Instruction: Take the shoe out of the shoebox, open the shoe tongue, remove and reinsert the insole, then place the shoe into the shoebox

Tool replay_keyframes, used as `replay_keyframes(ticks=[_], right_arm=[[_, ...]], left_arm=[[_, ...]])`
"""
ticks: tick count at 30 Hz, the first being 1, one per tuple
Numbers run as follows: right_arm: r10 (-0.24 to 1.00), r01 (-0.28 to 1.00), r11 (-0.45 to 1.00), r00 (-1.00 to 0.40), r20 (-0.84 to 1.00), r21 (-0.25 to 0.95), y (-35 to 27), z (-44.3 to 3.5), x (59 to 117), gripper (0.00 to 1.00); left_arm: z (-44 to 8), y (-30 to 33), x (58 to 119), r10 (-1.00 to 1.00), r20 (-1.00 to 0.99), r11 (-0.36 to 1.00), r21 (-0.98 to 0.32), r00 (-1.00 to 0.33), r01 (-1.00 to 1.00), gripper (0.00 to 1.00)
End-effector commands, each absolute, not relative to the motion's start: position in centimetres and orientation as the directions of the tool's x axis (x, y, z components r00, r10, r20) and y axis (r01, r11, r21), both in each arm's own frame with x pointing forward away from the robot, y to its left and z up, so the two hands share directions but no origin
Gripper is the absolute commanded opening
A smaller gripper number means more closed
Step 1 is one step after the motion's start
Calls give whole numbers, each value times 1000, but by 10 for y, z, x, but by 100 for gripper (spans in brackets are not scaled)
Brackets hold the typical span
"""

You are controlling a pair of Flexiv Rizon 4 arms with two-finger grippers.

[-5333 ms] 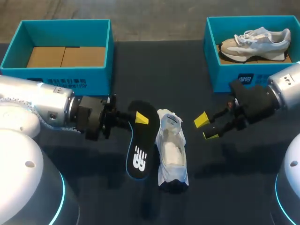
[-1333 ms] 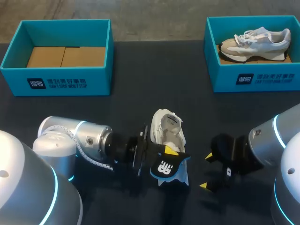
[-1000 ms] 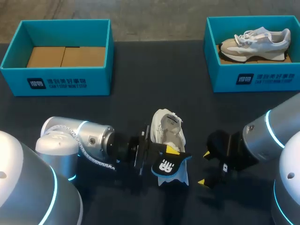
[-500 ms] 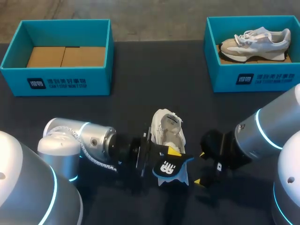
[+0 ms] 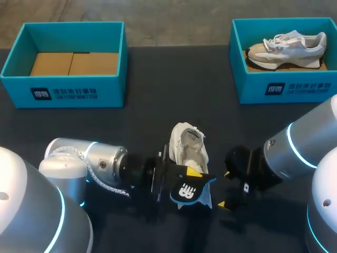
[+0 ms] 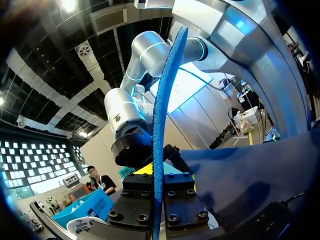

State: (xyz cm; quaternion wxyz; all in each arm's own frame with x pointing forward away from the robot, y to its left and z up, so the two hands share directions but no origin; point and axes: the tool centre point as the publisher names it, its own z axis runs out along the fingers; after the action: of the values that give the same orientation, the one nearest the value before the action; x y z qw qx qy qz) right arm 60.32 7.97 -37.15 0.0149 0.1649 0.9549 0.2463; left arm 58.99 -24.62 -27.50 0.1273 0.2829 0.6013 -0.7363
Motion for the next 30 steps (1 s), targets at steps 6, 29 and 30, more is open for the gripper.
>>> replay_keyframes(ticks=[6, 29, 30], right_arm=[[325, 309, 824, -944, 51, 475, 80, -370, 601, 100], [325, 309, 824, -944, 51, 475, 80, -370, 601, 100], [325, 309, 824, -944, 51, 475, 80, -370, 601, 100]], left_arm=[[-270, -248, 587, 147, -584, -261, -801, -798, 538, 0], [-279, -266, 607, 137, -580, -253, -804, -803, 538, 0], [-280, -268, 607, 136, -580, -254, -804, -803, 537, 0]])
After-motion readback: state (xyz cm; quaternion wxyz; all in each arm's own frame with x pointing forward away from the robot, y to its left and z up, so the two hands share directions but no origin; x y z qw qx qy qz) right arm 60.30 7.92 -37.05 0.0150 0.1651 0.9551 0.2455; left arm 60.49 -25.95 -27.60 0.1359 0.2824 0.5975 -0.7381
